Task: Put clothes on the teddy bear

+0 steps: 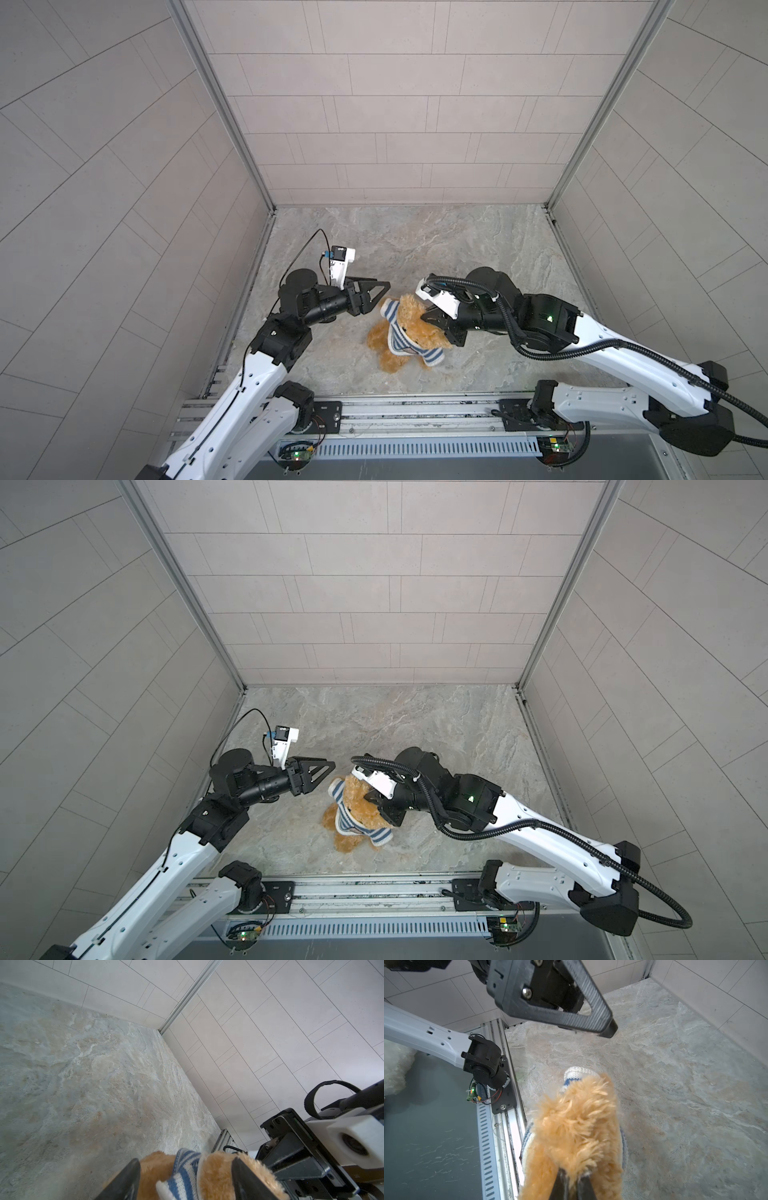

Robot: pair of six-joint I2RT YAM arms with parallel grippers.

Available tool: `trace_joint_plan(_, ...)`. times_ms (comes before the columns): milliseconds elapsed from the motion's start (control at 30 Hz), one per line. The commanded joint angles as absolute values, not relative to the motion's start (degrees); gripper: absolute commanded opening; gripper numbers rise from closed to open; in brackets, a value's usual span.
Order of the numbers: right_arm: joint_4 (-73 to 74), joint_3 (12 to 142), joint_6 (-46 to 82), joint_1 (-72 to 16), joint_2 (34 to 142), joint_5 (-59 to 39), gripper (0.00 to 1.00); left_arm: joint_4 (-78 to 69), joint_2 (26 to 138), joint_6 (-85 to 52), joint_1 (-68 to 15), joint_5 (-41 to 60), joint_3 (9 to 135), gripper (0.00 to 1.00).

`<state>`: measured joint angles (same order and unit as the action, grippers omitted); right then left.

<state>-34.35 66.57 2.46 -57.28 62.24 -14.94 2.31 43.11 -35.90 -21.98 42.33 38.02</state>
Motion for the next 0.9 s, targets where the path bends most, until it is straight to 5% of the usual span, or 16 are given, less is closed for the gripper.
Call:
trace_joint_plan(0, -32.93, 69.07, -1.2, -58.0, 61.78, -13.01, 0.0, 4.44, 42.2, -34.28, -21.97, 43.59, 36.45, 0.73)
trace_joint_plan(333, -33.29, 69.88, -2.46, -58.57, 63.19, -13.38, 0.0, 1.82, 45.11, -35.11, -27.16, 41.01, 33.13, 0.63)
trace_joint_plan(700, -34.23, 69.48, -3.17, -58.56, 61.93, -8.48, 0.0, 2.67, 45.61, -34.77, -27.78, 38.92, 30.87, 0.0)
trace_joint_plan(867, -32.34, 66.96, -2.49, -58.54, 57.46, -6.7, 0.0, 4.75, 47.42, -34.65, -22.26, 37.28, 28.13, 0.0)
